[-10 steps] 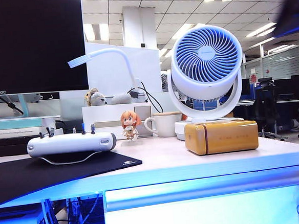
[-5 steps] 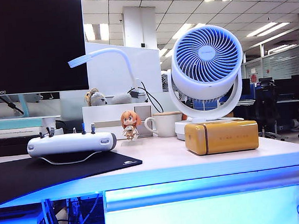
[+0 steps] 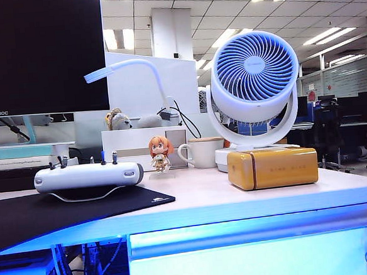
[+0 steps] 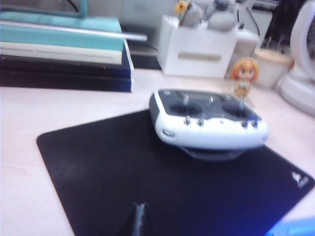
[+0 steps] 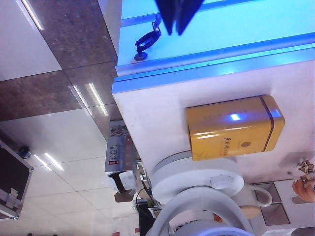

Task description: Open the drawer, place the cleaning sponge inside, then close the drawer.

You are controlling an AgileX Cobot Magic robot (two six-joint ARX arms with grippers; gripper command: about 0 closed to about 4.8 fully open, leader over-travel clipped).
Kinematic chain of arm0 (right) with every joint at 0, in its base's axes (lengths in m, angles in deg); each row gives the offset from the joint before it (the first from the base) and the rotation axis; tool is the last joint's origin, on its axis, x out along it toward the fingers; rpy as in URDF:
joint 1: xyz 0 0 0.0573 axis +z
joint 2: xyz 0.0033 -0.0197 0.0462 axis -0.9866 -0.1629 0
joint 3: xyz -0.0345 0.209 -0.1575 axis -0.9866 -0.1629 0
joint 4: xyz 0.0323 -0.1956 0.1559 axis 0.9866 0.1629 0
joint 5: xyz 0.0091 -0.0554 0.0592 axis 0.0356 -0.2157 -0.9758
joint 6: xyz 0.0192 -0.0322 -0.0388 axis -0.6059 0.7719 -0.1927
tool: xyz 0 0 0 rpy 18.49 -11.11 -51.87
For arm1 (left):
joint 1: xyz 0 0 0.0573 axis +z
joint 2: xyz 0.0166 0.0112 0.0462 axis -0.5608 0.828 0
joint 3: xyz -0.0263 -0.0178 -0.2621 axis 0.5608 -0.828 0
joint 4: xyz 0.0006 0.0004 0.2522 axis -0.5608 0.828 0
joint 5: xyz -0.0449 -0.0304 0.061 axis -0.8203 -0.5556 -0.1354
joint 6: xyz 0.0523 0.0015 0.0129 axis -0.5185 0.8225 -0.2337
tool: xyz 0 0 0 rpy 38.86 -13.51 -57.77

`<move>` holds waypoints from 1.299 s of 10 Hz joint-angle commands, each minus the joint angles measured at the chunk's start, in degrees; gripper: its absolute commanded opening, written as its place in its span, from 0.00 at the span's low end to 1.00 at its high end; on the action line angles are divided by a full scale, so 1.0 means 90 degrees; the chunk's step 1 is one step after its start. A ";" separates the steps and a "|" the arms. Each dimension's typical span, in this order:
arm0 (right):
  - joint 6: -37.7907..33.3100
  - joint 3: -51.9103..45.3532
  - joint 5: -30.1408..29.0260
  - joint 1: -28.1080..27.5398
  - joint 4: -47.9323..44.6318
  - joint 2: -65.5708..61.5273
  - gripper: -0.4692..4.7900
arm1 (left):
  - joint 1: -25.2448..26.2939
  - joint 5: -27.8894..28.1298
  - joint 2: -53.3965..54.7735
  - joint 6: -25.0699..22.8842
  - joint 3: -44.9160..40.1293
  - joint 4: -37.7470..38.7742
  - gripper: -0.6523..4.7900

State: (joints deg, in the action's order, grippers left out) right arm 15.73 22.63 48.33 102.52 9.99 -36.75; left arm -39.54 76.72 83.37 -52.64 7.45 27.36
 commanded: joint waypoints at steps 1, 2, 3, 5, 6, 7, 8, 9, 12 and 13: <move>-0.0022 0.0019 0.0010 0.0002 -0.0090 0.0002 0.11 | -0.0012 0.0102 -0.0012 -0.1202 -0.0019 0.0580 0.11; -0.0022 0.0019 0.0017 0.0002 -0.0090 0.0002 0.11 | -0.0012 0.0102 -0.0012 -0.1175 -0.0019 0.0561 0.11; -0.0022 0.0019 0.0032 0.0002 -0.0092 0.0002 0.11 | -0.0012 0.0100 -0.0012 -0.1175 -0.0019 0.0561 0.11; -0.0015 -0.0146 0.0219 -0.0046 -0.0236 0.0002 0.11 | -0.0012 0.0100 -0.0012 -0.1175 -0.0019 0.0559 0.11; -0.0012 -0.0580 0.0136 -0.0724 -0.0930 0.0002 0.11 | -0.0012 0.0100 -0.0012 -0.1175 -0.0019 0.0559 0.11; 0.0010 -0.0792 -0.0651 -0.1333 -0.1173 0.0002 0.11 | -0.0012 0.0100 -0.0012 -0.1175 -0.0019 0.0559 0.11; 0.0012 -0.0908 -0.1440 -0.1790 -0.1171 0.0002 0.11 | -0.0012 0.0100 -0.0012 -0.1175 -0.0019 0.0559 0.11; 0.0010 -0.0993 -0.1882 -0.1994 -0.1168 0.0002 0.11 | -0.0012 0.0100 -0.0012 -0.1175 -0.0019 0.0556 0.11; 0.0007 -0.1149 -0.2023 -0.2001 -0.1345 0.0005 0.11 | -0.0012 0.0100 -0.0012 -0.1175 -0.0019 0.0556 0.11; 0.0005 -0.1146 -0.2023 -0.2001 -0.1336 0.0005 0.11 | -0.0012 0.0100 -0.0012 -0.1175 -0.0019 0.0556 0.11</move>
State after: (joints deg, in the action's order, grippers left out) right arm 15.82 12.75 30.28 84.53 -1.81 -36.73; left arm -39.63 77.44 83.37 -63.00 7.52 31.21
